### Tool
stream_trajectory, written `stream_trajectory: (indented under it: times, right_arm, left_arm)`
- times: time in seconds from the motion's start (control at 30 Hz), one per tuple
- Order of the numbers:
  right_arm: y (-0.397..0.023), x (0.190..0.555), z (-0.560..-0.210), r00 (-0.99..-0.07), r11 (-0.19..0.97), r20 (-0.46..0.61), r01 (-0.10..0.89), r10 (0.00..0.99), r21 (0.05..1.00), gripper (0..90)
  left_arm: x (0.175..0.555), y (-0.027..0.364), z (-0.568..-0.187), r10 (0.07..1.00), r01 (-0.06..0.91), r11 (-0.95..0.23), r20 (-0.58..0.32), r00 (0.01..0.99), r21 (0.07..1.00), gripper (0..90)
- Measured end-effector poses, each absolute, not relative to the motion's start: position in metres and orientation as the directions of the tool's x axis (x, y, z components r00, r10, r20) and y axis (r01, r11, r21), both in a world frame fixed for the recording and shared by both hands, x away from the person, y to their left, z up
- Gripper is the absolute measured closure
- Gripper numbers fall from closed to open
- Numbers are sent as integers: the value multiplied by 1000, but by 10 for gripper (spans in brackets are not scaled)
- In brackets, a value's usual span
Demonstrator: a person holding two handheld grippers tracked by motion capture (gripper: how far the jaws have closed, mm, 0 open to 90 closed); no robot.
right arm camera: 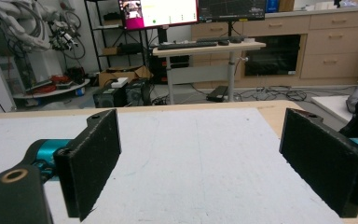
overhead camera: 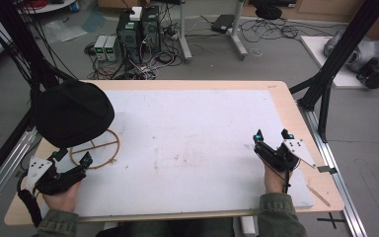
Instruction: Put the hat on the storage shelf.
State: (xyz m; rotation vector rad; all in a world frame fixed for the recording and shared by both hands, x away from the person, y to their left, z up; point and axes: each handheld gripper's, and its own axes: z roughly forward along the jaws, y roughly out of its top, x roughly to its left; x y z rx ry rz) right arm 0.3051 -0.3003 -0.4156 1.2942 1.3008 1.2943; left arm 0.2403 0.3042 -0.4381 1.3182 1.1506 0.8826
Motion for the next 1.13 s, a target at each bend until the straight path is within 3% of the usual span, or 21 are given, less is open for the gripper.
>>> stream_trajectory:
  times: [1.13]
  right_arm:
    - [-301, 305, -416, -93, -92, 101, 101, 991, 991, 117]
  left_arm:
    - [241, 304, -439, 961, 135, 94, -126, 247, 986, 146]
